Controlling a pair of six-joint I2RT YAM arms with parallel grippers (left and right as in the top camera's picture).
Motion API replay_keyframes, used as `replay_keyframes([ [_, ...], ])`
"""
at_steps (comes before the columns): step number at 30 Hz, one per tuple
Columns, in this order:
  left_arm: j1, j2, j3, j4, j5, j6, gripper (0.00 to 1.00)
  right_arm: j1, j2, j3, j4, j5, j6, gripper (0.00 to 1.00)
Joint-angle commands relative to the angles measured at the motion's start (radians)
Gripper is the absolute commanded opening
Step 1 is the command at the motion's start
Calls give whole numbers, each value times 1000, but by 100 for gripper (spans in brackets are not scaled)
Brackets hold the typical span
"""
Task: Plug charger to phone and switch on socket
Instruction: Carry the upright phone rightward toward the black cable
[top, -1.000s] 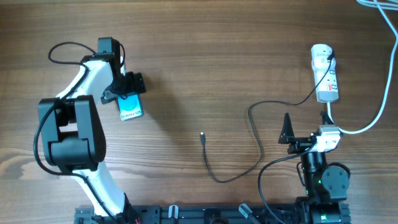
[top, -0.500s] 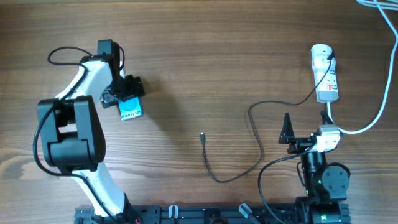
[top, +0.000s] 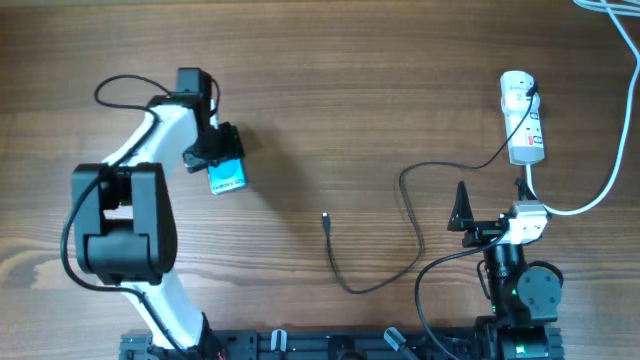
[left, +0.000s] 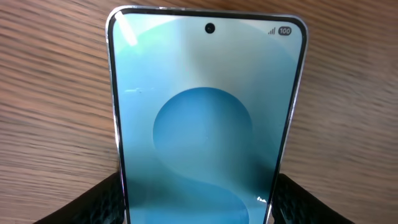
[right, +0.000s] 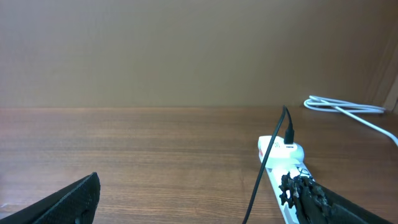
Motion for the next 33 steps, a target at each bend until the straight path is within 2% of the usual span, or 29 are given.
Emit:
replay_keyframes([
  [1, -84, 82, -70, -4, 111, -68, 69, 4, -11, -1, 3, -9, -11, 100],
  [7, -187, 82, -70, 4, 110, -86, 69, 4, -11, -1, 3, -9, -11, 100],
  [10, -237, 82, -70, 21, 106, -116, 72, 4, -11, -1, 3, -9, -11, 100],
  [13, -271, 82, -70, 31, 106, -135, 82, 4, -11, -1, 3, -9, -11, 100],
  [17, -300, 82, -70, 30, 101, -133, 88, 4, -11, -1, 3, -9, -11, 100],
  [19, -301, 82, -70, 31, 90, -129, 100, 4, -11, -1, 3, -9, -11, 100],
  [33, -297, 82, -70, 136, 79, -125, 100, 4, -11, -1, 3, -9, -11, 100],
])
